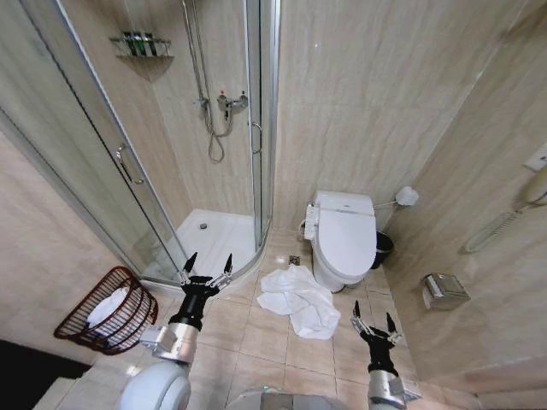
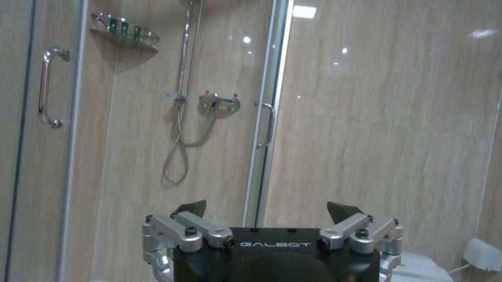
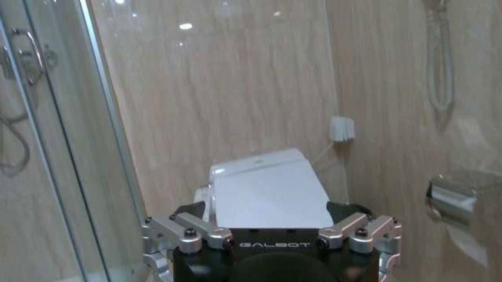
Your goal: Discard the used towel into the hamper.
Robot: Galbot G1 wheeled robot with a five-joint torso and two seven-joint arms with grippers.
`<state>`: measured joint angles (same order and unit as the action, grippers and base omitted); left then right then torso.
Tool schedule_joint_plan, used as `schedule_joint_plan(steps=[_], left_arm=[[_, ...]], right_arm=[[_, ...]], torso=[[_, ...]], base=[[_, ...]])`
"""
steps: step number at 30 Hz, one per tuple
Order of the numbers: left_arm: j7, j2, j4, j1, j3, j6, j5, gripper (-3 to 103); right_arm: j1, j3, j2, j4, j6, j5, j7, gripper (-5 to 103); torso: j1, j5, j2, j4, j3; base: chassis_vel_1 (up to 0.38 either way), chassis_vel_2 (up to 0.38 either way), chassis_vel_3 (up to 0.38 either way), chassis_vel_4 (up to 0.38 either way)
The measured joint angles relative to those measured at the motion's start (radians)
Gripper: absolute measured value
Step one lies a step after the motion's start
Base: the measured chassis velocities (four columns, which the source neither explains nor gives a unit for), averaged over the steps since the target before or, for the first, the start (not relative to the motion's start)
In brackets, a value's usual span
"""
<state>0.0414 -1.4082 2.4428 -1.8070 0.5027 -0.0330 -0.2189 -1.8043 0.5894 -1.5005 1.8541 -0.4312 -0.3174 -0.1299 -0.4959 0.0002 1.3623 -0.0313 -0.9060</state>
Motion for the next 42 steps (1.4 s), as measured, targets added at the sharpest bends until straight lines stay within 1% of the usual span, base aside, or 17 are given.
schedule_joint_plan(steps=[2,3,5,6,9,10,13,14,18,19,22,23,32,34,37,38,42], left_arm=[[0.0,0.0,0.0,0.0,0.0,0.0,0.0,100],[0.0,0.0,0.0,0.0,0.0,0.0,0.0,100],[0.0,0.0,0.0,0.0,0.0,0.0,0.0,100],[0.0,0.0,0.0,0.0,0.0,0.0,0.0,100],[0.0,0.0,0.0,0.0,0.0,0.0,0.0,100],[0.0,0.0,0.0,0.0,0.0,0.0,0.0,100],[0.0,0.0,0.0,0.0,0.0,0.0,0.0,100],[0.0,0.0,0.0,0.0,0.0,0.0,0.0,100],[0.0,0.0,0.0,0.0,0.0,0.0,0.0,100],[0.0,0.0,0.0,0.0,0.0,0.0,0.0,100],[0.0,0.0,0.0,0.0,0.0,0.0,0.0,100],[0.0,0.0,0.0,0.0,0.0,0.0,0.0,100],[0.0,0.0,0.0,0.0,0.0,0.0,0.0,100],[0.0,0.0,0.0,0.0,0.0,0.0,0.0,100],[0.0,0.0,0.0,0.0,0.0,0.0,0.0,100],[0.0,0.0,0.0,0.0,0.0,0.0,0.0,100],[0.0,0.0,0.0,0.0,0.0,0.0,0.0,100]], right_arm=[[-0.005,0.0,-0.001,-0.013,-0.004,-0.001,0.002,100],[-0.005,0.0,-0.001,-0.013,-0.004,-0.001,0.002,100],[-0.007,0.0,-0.005,-0.024,-0.011,-0.001,0.002,100],[-0.007,0.0,-0.005,-0.024,-0.011,-0.001,0.002,100],[-0.007,-0.002,-0.01,-0.034,-0.025,-0.001,-0.003,100],[-0.007,-0.002,-0.01,-0.034,-0.025,-0.001,-0.003,100],[-0.009,-0.006,-0.012,-0.039,-0.034,0.002,-0.004,100],[-0.009,-0.006,-0.012,-0.039,-0.034,0.002,-0.004,100],[-0.009,-0.007,-0.012,-0.04,-0.041,0.002,-0.005,100],[-0.009,-0.007,-0.012,-0.04,-0.041,0.002,-0.005,100],[-0.009,-0.006,-0.011,-0.039,-0.048,0.001,-0.006,100],[-0.009,-0.006,-0.011,-0.039,-0.048,0.001,-0.006,100],[-0.008,-0.007,-0.014,-0.041,-0.06,-0.004,-0.005,100],[-0.008,-0.008,-0.015,-0.041,-0.06,-0.004,-0.005,100],[-0.007,-0.009,-0.019,-0.041,-0.062,-0.004,-0.003,100],[-0.007,-0.009,-0.019,-0.041,-0.062,-0.004,-0.003,100],[-0.013,-0.013,-0.021,-0.03,-0.064,-0.004,-0.003,100]], torso=[[0.007,-0.0002,-0.015,0.0,0.008],[0.007,-0.0002,-0.015,0.0,0.008],[0.015,-0.0001,-0.032,0.0,0.018],[0.015,-0.0001,-0.032,0.0,0.018],[0.026,-0.0002,-0.057,0.0,0.031],[0.026,-0.0002,-0.057,0.0,0.031],[0.036,-0.0002,-0.08,0.0,0.044],[0.036,-0.0002,-0.08,0.0,0.044],[0.049,-0.0002,-0.107,-0.0001,0.059],[0.049,-0.0002,-0.107,-0.0001,0.059],[0.059,-0.0002,-0.128,-0.0001,0.07],[0.059,-0.0002,-0.128,-0.0001,0.07],[0.084,-0.0002,-0.182,0.0,0.099],[0.086,-0.0002,-0.187,-0.0001,0.101],[0.095,-0.0002,-0.207,-0.0001,0.113],[0.095,-0.0002,-0.207,-0.0001,0.113],[0.107,-0.0002,-0.235,0.0,0.128]], base=[[0.0,0.0,0.0,0.0],[0.0,0.0,0.0,0.0],[0.0,0.0,0.0,0.0],[0.0,0.0,0.0,0.0],[0.0,0.0,0.0,0.0],[0.0,0.0,0.0,0.0],[0.0,0.0,0.0,0.0],[0.0,0.0,0.0,0.0],[0.0,0.0,0.0,0.0],[0.0,0.0,0.0,0.0],[0.0,0.0,0.0,0.0],[0.0,0.0,0.0,0.0],[0.0,0.0,0.0,0.0],[0.0,0.0,0.0,0.0],[0.0,0.0,0.0,0.0],[0.0,0.0,0.0,0.0],[0.0,0.0,0.0,0.0]])
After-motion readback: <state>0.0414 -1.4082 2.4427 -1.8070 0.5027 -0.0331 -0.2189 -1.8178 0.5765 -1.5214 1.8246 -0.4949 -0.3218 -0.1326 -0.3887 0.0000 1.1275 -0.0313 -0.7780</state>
